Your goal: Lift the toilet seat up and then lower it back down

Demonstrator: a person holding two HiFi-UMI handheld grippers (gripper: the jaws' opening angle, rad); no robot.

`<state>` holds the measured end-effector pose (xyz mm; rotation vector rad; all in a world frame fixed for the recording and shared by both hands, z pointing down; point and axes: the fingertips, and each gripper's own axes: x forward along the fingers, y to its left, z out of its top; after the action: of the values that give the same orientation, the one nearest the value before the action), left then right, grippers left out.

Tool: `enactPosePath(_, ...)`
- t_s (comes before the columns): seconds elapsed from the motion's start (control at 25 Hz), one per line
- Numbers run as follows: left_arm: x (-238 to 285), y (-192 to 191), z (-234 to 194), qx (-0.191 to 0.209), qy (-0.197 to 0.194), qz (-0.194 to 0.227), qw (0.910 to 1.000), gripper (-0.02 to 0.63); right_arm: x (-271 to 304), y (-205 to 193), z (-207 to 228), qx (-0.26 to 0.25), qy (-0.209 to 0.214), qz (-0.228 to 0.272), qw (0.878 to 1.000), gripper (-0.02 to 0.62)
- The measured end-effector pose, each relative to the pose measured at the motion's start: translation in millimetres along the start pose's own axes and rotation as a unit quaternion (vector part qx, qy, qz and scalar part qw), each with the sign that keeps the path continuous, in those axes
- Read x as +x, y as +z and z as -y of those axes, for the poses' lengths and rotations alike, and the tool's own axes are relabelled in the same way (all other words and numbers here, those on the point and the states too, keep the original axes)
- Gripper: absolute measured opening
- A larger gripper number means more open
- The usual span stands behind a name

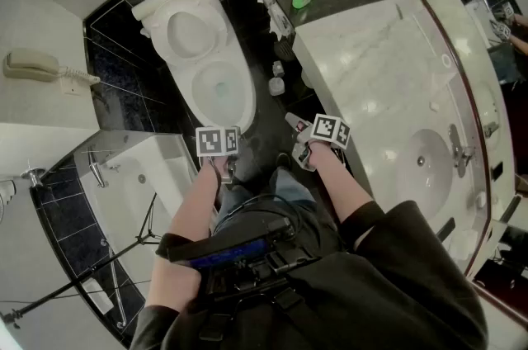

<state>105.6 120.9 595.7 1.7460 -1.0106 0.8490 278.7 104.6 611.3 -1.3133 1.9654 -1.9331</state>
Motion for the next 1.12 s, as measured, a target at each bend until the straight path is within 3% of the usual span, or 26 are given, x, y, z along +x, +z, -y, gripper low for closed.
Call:
enactPosePath(0.16, -23, 7, -23, -0.002, 0.013, 0.038, 0.9992, 0.000, 10, -5, -27, -0.066, -0.013, -0.006, 0.998, 0.000)
enactPosePath(0.4, -65, 22, -63, -0.022, 0.043, 0.118, 0.9918, 0.000, 28, -6, -81, -0.139, 0.010, -0.015, 0.990, 0.000)
enactPosePath(0.68, -112, 36, -91, -0.013, 0.069, 0.210, 0.9753, 0.000, 39, 0, -130, -0.292, -0.006, -0.013, 0.956, 0.000)
enactPosePath(0.8, -138, 40, -106, 0.007, 0.100, 0.245, 0.9643, 0.000, 44, 3, -156, -0.371, -0.012, -0.007, 0.929, 0.000)
enactPosePath(0.88, -158, 41, -113, 0.021, 0.119, 0.273, 0.9543, 0.000, 47, 6, -173, -0.440, -0.021, 0.005, 0.898, 0.000)
enactPosePath(1.0, -191, 40, -126, 0.034, 0.151, 0.320, 0.9349, 0.000, 46, 6, -201, -0.543, -0.033, 0.032, 0.838, 0.000)
enactPosePath(1.04, -201, 38, -130, 0.035, 0.159, 0.332, 0.9289, 0.000, 47, 6, -208, -0.565, -0.036, 0.042, 0.823, 0.000)
enactPosePath(1.12, -218, 35, -139, 0.035, 0.174, 0.352, 0.9192, 0.000, 46, 4, -217, -0.587, -0.041, 0.060, 0.806, 0.000)
